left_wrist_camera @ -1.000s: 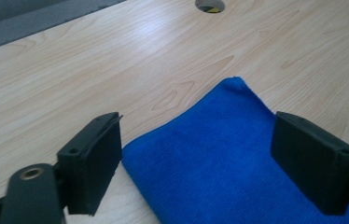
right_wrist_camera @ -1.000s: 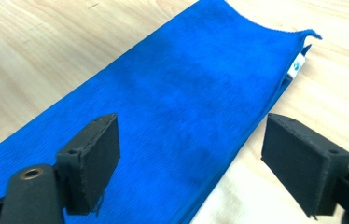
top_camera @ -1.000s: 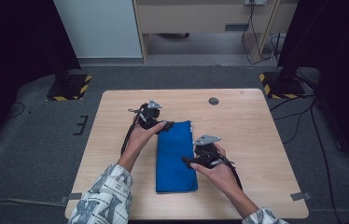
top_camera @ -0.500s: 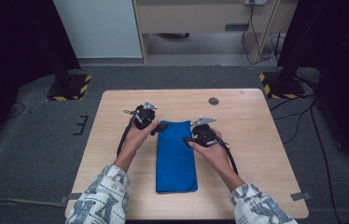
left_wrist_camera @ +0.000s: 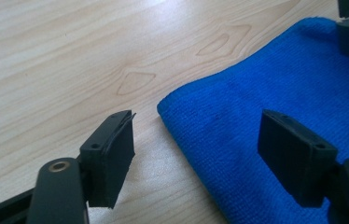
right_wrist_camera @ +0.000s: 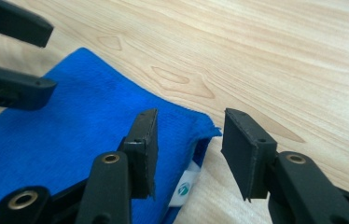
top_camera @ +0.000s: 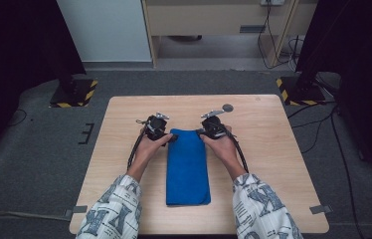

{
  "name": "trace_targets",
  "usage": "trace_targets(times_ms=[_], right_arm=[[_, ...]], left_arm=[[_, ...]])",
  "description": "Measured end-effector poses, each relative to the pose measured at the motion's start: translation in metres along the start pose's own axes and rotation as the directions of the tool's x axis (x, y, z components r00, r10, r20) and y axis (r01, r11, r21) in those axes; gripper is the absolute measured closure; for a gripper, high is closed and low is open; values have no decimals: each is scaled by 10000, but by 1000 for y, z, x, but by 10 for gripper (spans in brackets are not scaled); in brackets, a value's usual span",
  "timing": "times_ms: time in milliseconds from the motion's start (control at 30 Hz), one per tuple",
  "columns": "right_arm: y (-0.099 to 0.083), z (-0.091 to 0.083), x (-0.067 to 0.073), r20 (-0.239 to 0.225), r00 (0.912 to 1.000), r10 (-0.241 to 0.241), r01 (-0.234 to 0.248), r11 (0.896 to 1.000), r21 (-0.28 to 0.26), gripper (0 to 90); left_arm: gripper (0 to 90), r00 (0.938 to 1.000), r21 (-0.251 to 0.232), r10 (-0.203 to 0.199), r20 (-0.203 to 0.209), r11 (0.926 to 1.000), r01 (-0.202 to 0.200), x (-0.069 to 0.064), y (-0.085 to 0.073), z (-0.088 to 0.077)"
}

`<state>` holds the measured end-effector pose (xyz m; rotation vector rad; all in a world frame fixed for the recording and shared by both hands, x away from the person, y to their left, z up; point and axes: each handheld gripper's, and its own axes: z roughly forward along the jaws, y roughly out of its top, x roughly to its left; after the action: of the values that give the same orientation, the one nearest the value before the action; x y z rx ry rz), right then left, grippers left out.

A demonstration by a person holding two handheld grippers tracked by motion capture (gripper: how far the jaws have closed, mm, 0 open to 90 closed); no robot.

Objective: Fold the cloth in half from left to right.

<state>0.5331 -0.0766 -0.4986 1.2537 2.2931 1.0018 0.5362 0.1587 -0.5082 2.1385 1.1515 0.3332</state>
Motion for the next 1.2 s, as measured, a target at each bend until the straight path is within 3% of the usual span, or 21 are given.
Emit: trace_targets(times_ms=[167,300,433,633,800,867,933,1067,1200], right_arm=[[0,14,-6,-175,9993,344,-341,9993,174,558],[-1,22,-6,-142,9994,317,-311,9987,409,558],[0,25,-5,-183,9995,267,-257,9984,508,565],[0,28,-3,-330,9993,181,-167,9990,427,562],[-3,33,-3,-140,9999,-24,36,9967,817,555],[-4,33,-4,-200,9998,96,-81,9971,753,556],[-5,34,-4,-249,9997,-10,28,9973,729,583],[-5,34,-3,-667,9977,101,-55,9976,689,751],[-5,34,-4,-972,9948,312,-244,9972,707,856]], left_arm=[[283,9997,18,19,-227,10000,-19,0,-1,3],[288,9995,82,-203,-244,9998,205,2,-3,7],[289,9995,317,65,-318,9995,-55,-1,-4,13],[296,9993,265,9,-363,9996,1,-2,-4,16],[300,9992,247,-56,-406,9997,66,0,-5,16],[304,9990,249,134,-428,9996,-123,-1,-5,17],[340,9990,264,233,-375,9994,-223,-3,-5,17],[510,9989,275,456,-136,9986,-452,-9,-4,16],[678,9996,45,261,60,9996,-261,-11,-7,15]])
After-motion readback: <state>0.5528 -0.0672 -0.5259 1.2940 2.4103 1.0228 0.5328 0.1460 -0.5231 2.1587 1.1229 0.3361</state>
